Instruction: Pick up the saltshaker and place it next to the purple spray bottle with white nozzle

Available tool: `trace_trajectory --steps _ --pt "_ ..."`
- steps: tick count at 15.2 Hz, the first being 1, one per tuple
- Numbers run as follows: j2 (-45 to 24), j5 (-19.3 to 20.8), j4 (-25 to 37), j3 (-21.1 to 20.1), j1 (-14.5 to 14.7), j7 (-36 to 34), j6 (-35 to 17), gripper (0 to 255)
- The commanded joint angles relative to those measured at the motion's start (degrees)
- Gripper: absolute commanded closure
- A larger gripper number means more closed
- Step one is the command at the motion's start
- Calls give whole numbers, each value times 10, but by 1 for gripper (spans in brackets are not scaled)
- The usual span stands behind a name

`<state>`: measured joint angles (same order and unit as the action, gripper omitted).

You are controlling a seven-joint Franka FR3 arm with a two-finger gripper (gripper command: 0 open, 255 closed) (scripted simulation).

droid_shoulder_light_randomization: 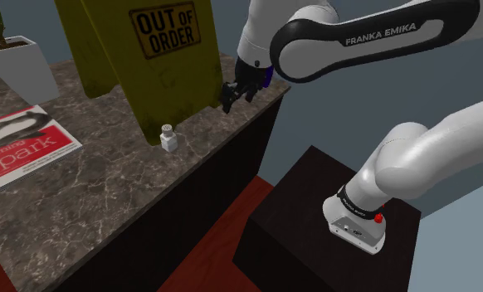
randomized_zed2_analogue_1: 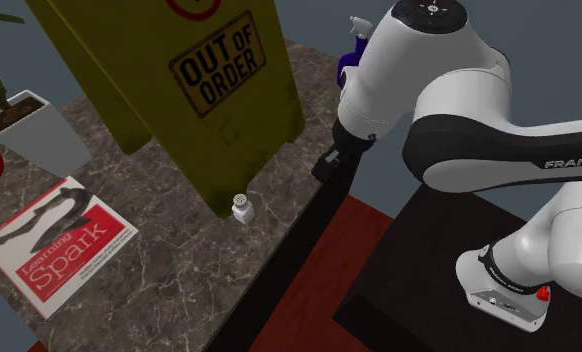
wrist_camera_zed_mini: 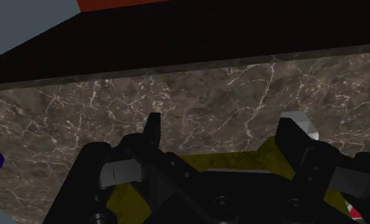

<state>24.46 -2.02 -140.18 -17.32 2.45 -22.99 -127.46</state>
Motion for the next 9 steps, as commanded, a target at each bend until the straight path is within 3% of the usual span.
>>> trace_trajectory --steps 1,5,9 --pt "-36 9 7 -20 -2 -24 -39 0" --pt "-115 50 34 -59 -11 -81 -105 0" --pt "-203 124 75 -94 -21 -158 -157 0"
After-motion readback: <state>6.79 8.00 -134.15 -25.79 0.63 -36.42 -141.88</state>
